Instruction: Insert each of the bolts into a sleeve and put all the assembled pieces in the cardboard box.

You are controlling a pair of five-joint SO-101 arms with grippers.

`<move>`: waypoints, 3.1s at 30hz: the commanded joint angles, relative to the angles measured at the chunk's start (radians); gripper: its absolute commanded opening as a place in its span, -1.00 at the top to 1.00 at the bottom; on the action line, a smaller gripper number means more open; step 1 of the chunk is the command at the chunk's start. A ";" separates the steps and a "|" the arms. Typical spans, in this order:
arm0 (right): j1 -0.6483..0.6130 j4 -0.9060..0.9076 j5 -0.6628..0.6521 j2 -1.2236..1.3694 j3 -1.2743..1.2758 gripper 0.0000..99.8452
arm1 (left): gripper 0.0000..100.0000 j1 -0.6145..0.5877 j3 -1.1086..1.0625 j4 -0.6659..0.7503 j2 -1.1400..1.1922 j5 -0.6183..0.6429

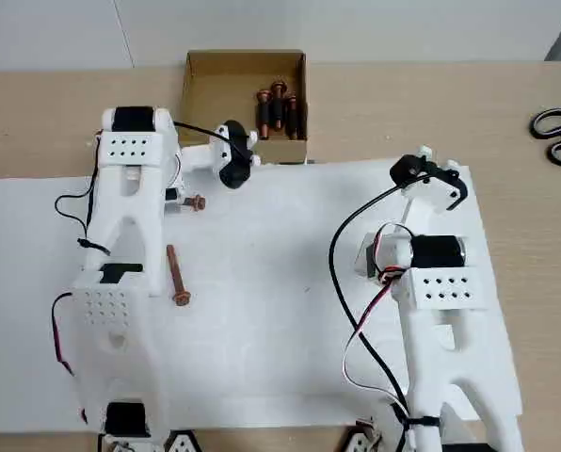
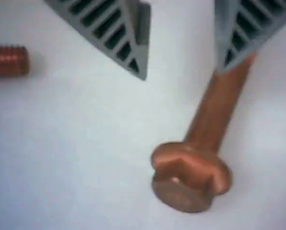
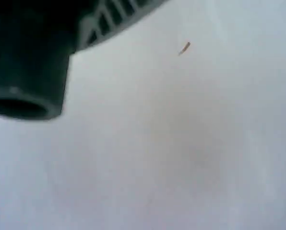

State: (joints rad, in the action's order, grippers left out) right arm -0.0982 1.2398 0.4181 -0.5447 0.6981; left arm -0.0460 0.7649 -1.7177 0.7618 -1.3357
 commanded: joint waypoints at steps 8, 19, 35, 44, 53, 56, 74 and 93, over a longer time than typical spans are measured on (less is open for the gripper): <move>0.002 -0.019 -0.003 -0.027 -0.005 0.99 | 0.82 0.043 0.047 0.083 0.083 -0.196; 0.002 -0.019 -0.003 -0.025 -0.005 0.99 | 0.82 0.054 0.047 0.094 0.149 -0.196; 0.001 -0.019 -0.003 -0.035 -0.005 0.99 | 0.99 0.086 0.087 0.011 0.127 -0.011; -0.001 -0.019 -0.003 -0.036 -0.006 0.99 | 0.99 0.092 0.277 -0.034 -0.028 0.269; -0.001 -0.010 -0.009 -0.038 -0.011 0.99 | 0.99 0.107 0.325 -0.034 -0.170 0.795; -0.012 -0.010 -0.011 -0.039 -0.012 0.99 | 0.99 0.106 0.320 -0.035 -0.235 0.922; -0.133 0.087 -0.009 -0.509 -0.006 0.99 | 0.99 0.098 0.162 -0.035 -0.784 1.181; -0.133 0.113 -0.152 -0.924 0.227 0.99 | 0.99 0.166 -0.641 0.149 -1.278 1.740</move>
State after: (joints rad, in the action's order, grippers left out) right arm -0.2302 1.3594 0.3199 -1.4070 0.8945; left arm 0.1197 0.2079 -1.6303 -0.4273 0.3337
